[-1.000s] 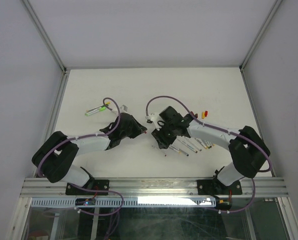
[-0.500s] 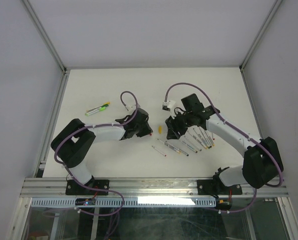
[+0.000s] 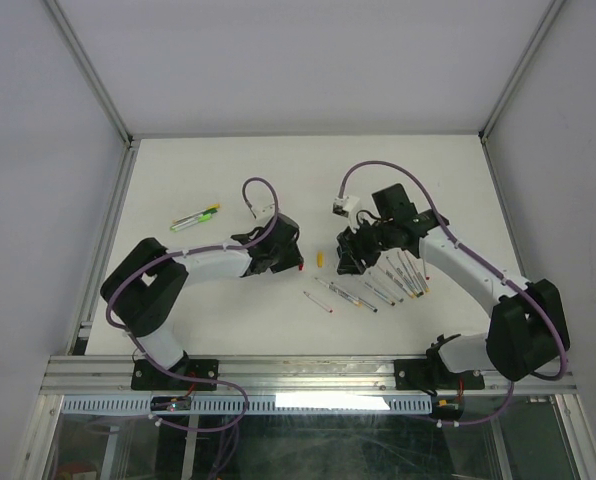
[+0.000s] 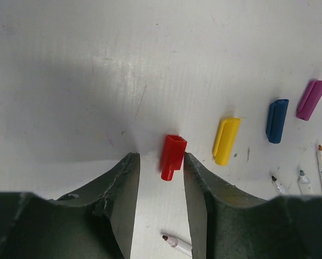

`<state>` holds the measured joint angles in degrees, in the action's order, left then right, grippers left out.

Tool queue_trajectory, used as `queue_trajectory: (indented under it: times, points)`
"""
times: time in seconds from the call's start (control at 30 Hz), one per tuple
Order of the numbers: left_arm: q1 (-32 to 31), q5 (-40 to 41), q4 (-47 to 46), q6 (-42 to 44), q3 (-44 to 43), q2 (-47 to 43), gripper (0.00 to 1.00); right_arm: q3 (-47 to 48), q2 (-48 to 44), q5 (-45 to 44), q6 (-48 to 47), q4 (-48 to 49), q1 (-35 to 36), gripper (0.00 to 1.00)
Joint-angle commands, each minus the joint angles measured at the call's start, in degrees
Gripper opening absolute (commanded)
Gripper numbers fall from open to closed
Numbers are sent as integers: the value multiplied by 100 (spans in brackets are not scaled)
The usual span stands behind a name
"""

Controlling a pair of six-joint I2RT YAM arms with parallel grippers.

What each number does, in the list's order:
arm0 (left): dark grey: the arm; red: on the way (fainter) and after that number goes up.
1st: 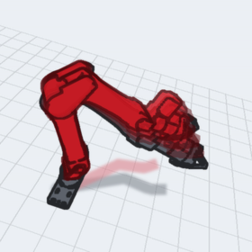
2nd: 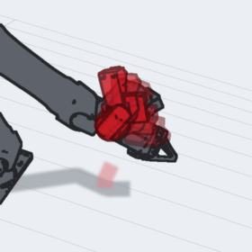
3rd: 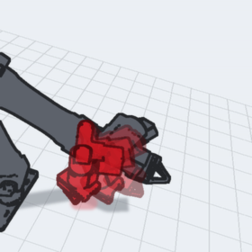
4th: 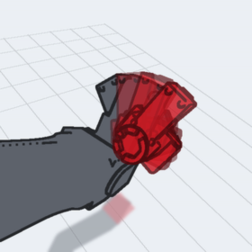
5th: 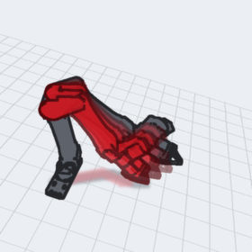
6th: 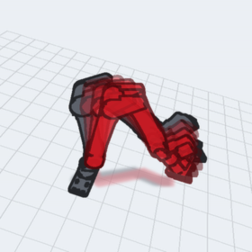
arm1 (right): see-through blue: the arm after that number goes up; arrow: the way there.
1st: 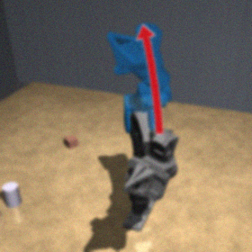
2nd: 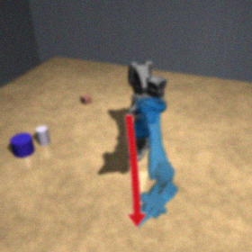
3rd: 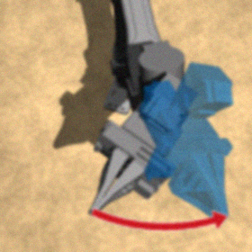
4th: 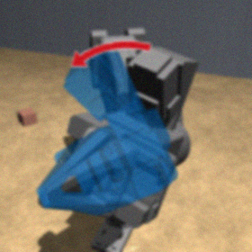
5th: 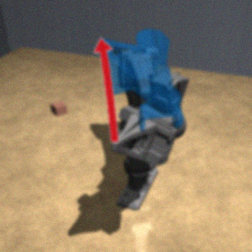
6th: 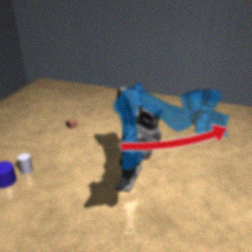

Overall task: Open the pen caps
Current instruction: Place the pen cap at the center of the board, then adjust the pen at the center of the board.

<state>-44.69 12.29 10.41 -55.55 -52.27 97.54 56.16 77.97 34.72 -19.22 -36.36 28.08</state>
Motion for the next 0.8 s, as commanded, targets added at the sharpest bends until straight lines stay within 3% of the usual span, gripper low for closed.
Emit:
queue_trajectory:
  times: [0.0,0.13,0.27,0.43,0.63,0.77]
  points:
    - [-54,349,97,538,-178,-594,39,176,-302,292,-102,16,-84,51]
    - [-38,566,-247,1446,-56,-1074,54,167,-366,413,-185,-31,-125,53]
    - [3,1110,-560,2486,207,-1461,79,178,-400,509,-245,-87,-190,53]
    - [446,2011,-580,3439,422,-1525,94,180,-470,616,-316,-117,-253,53]
    - [1938,551,-991,3858,739,-2031,99,167,-478,709,-362,-152,-307,54]
    - [2513,-140,-1323,4060,897,-2376,99,163,-470,756,-389,-163,-324,54]
